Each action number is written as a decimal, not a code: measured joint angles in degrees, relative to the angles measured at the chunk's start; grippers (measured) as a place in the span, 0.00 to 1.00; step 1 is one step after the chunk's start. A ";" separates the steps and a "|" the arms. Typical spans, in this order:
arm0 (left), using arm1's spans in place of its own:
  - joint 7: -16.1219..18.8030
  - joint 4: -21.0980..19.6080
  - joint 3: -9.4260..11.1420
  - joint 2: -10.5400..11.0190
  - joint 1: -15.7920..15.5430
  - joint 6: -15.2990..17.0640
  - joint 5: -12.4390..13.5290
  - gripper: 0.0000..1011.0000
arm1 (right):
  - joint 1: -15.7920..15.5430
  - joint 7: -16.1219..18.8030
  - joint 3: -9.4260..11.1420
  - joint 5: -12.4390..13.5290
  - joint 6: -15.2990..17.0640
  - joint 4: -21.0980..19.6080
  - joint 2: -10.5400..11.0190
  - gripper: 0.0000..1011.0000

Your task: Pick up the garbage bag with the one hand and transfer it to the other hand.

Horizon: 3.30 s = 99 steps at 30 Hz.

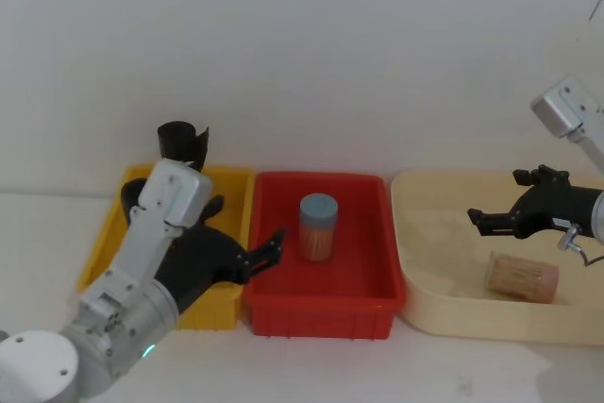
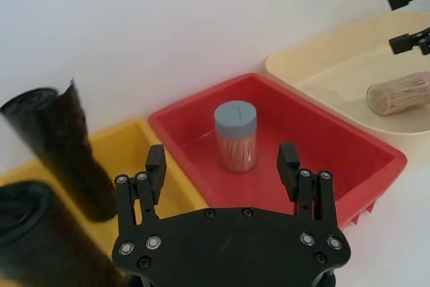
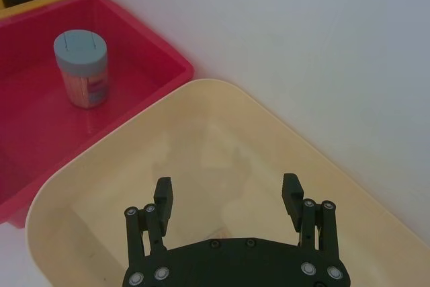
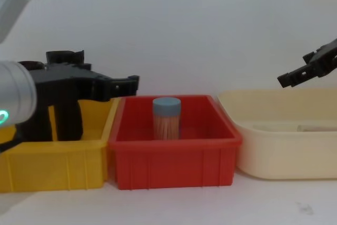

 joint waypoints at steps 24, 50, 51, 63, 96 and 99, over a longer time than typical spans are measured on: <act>10.48 -15.53 -9.94 0.94 13.84 14.15 -1.70 0.99 | -0.07 0.00 0.00 0.02 0.03 -0.04 0.07 0.99; 8.38 -8.51 -12.35 2.26 7.36 14.08 0.05 0.99 | -0.07 0.00 0.00 0.01 0.03 -0.04 0.07 0.99; 8.38 -8.51 -12.35 2.26 7.36 14.08 0.05 0.99 | -0.07 -0.01 0.00 0.01 0.03 -0.04 0.07 0.99; 1.42 0.06 -10.38 1.79 -1.48 13.64 -1.53 0.99 | -0.07 0.00 0.00 0.02 0.03 -0.03 0.07 0.99; -5.29 7.48 -8.18 -0.20 -9.32 16.84 -4.42 0.48 | -0.07 0.00 0.00 0.01 0.03 -0.03 0.07 0.99; -5.29 7.48 -8.13 -0.31 -9.77 16.46 -4.11 0.46 | -0.07 0.00 0.00 0.01 0.03 -0.03 0.07 0.99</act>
